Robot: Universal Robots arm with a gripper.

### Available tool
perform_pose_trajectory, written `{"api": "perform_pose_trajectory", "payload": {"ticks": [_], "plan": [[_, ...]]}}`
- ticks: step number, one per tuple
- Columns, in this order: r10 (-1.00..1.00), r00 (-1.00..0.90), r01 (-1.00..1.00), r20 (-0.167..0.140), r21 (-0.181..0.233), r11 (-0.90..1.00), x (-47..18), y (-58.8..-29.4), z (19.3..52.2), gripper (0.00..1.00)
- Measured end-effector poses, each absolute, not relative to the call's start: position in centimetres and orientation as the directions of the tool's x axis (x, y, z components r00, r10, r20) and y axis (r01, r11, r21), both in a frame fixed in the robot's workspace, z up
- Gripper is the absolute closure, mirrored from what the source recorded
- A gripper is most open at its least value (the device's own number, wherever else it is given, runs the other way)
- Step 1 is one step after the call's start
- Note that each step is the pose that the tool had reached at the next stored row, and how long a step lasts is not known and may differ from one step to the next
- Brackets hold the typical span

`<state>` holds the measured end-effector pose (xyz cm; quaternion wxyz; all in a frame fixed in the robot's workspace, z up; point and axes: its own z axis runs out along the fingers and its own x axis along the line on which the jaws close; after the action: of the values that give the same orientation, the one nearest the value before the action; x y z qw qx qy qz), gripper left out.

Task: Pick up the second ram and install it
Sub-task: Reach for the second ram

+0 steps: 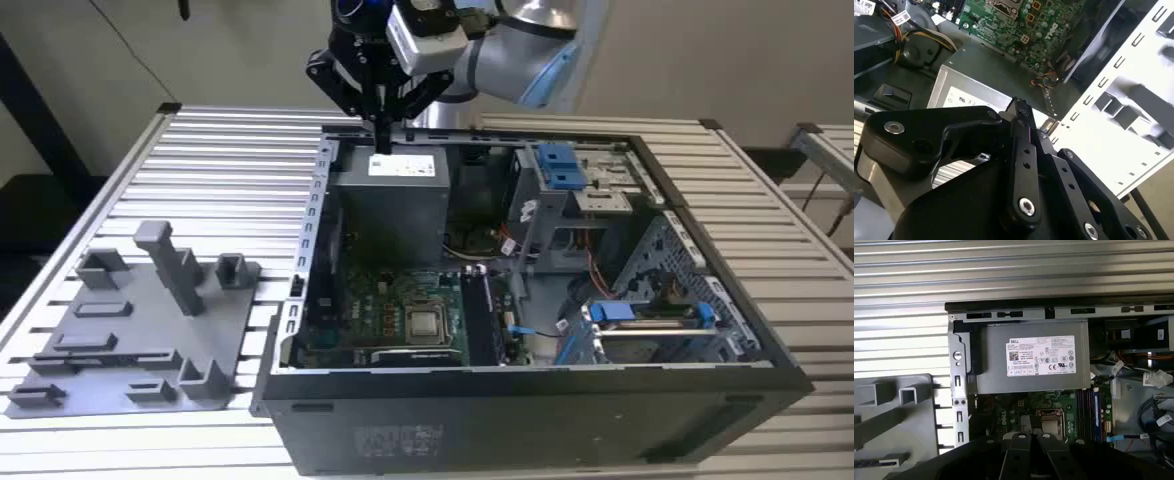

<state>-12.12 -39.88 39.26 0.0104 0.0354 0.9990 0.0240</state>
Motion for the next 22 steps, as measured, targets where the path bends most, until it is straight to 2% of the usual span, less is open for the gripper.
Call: {"api": "perform_pose_trajectory", "payload": {"ticks": [22], "plan": [[0.071,-0.997,0.070,-0.019,0.049,0.996,-13.7,-39.9,39.3,0.89]]}}
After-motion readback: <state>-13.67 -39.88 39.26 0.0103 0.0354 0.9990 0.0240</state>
